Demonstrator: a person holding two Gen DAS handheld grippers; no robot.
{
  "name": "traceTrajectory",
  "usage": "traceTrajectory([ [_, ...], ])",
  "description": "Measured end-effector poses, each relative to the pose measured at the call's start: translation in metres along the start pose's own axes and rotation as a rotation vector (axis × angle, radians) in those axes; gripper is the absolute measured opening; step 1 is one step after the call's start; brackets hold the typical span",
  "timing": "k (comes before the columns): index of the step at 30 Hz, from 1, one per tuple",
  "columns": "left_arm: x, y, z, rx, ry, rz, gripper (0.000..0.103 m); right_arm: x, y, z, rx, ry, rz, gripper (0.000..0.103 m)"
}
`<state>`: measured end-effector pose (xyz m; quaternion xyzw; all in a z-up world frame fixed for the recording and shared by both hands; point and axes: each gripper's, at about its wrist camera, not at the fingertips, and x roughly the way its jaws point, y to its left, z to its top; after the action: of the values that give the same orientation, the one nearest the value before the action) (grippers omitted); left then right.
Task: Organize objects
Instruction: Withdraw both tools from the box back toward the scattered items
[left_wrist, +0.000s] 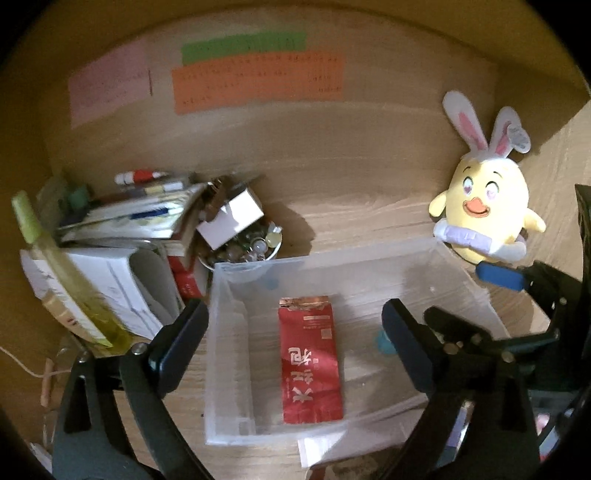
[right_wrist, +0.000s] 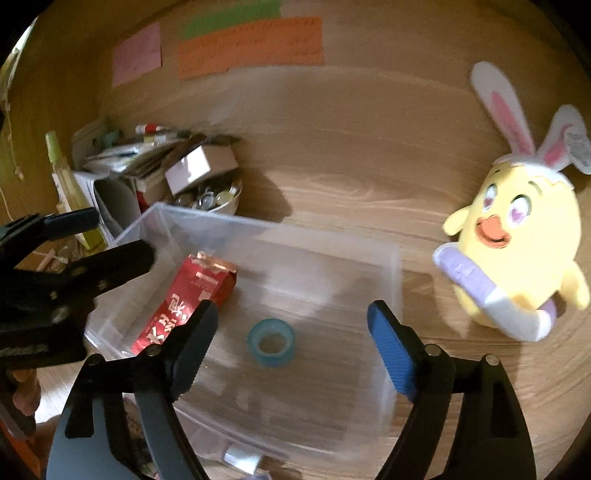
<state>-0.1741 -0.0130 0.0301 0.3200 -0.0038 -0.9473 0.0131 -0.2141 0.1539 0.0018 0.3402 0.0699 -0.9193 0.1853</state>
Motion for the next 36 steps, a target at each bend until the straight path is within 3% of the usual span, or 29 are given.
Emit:
traceTrajectory([
  [11, -0.042, 0.015, -0.018, -0.028, -0.037, -0.014, 0.100, -0.057, -0.010, -0.011, 0.009, -0.094, -0.012, 0.097],
  [16, -0.056, 0.022, -0.036, -0.039, -0.023, -0.015, 0.101, -0.072, -0.008, -0.024, -0.002, -0.109, -0.018, 0.097],
  [23, -0.067, 0.026, -0.061, -0.045, 0.005, -0.001, 0.101, -0.078, -0.004, -0.047, -0.005, -0.086, -0.028, 0.097],
  [27, -0.063, 0.027, -0.077, -0.051, 0.026, 0.049, 0.101, -0.078, -0.002, -0.060, 0.000, -0.063, -0.022, 0.097],
  [36, -0.061, 0.023, -0.105, -0.107, 0.083, -0.018, 0.101, -0.072, 0.006, -0.095, 0.015, 0.010, -0.010, 0.098],
])
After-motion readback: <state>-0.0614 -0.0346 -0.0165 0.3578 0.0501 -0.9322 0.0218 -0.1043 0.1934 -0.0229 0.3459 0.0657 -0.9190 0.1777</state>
